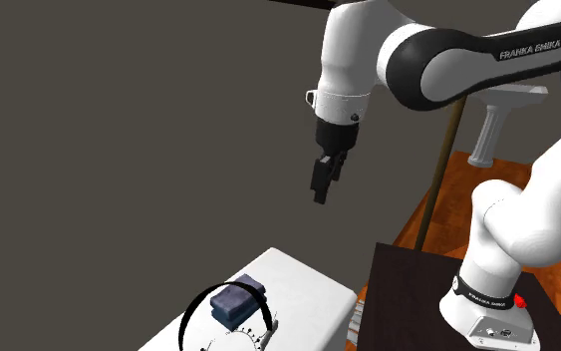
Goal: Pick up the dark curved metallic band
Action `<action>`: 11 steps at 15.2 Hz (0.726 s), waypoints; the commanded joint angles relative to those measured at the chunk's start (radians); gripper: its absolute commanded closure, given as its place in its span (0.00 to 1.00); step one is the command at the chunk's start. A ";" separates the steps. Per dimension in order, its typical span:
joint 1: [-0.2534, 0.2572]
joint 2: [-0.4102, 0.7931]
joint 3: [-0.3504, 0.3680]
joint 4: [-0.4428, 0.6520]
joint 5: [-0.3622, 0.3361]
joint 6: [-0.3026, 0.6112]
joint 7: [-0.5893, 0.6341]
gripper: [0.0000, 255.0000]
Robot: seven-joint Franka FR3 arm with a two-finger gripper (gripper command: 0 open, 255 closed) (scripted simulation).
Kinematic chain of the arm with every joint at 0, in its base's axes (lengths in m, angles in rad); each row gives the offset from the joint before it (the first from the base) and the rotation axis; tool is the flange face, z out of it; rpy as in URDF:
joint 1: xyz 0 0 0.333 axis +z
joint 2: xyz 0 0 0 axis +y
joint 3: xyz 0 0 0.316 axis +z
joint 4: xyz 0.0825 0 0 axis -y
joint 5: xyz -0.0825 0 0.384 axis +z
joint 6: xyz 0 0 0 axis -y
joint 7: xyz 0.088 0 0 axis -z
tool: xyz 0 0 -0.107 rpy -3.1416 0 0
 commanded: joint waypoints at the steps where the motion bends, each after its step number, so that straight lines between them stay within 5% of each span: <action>1: 0.005 0.059 0.038 0.022 -0.005 0.030 0.045 0.00; 11: 0.039 0.408 0.202 0.247 -0.124 0.091 0.283 0.00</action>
